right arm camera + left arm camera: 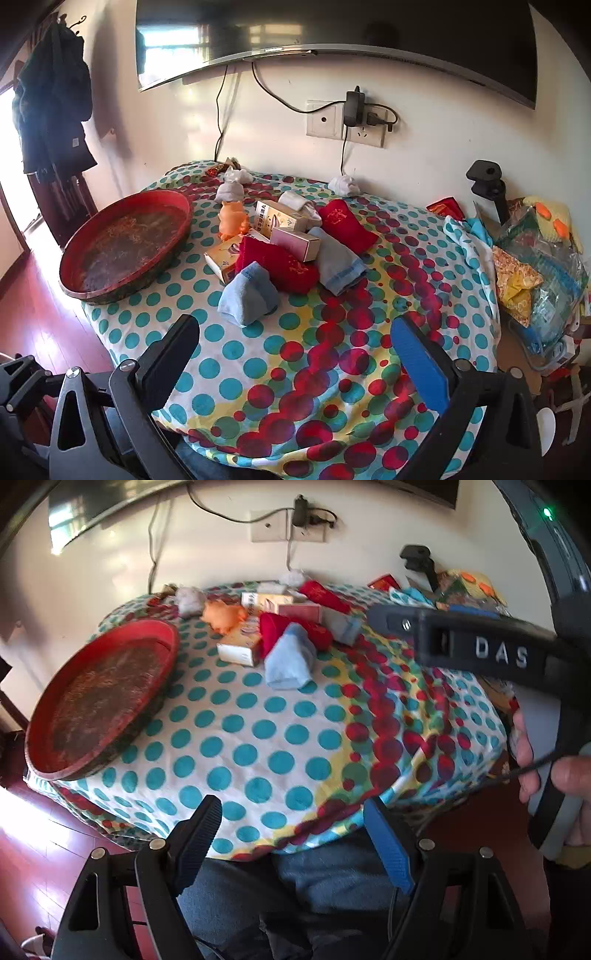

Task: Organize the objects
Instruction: 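Move the left tool toward the light blue sock on the table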

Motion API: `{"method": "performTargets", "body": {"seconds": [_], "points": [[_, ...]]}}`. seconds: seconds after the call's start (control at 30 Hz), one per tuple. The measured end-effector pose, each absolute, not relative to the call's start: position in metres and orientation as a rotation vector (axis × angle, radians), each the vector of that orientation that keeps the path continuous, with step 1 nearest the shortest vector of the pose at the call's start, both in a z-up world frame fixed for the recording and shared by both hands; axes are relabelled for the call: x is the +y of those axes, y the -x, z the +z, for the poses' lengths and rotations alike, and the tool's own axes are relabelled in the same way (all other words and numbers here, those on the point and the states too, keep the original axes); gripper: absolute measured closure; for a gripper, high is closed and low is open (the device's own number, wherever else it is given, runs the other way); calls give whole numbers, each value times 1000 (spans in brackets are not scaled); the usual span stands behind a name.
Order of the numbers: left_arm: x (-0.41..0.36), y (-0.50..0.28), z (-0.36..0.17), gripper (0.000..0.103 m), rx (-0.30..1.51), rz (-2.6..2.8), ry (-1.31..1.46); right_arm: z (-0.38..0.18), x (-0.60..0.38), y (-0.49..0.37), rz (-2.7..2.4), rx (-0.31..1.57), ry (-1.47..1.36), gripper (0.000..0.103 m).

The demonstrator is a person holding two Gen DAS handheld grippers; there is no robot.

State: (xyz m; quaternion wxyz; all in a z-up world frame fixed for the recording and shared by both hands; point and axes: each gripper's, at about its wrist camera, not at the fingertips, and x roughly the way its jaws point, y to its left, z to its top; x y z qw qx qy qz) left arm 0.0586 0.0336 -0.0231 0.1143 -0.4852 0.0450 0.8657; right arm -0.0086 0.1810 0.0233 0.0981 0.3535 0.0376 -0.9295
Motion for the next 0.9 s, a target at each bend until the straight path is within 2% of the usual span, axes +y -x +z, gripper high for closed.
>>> {"method": "performTargets", "body": {"seconds": [0.23,0.4,0.7,0.9], "points": [[19,-37,-12,22,93,2626,1373,22,185,6,-2785,166,-1029,0],[7,-5,-12,22,-8,2615,1399,19,190,6,-2794,191,-1037,0],[51,37,-24,22,263,2577,1359,12,206,6,-2797,118,-1051,0],[71,60,-38,22,262,2552,1386,9,216,7,-2807,108,-1061,0]]}}
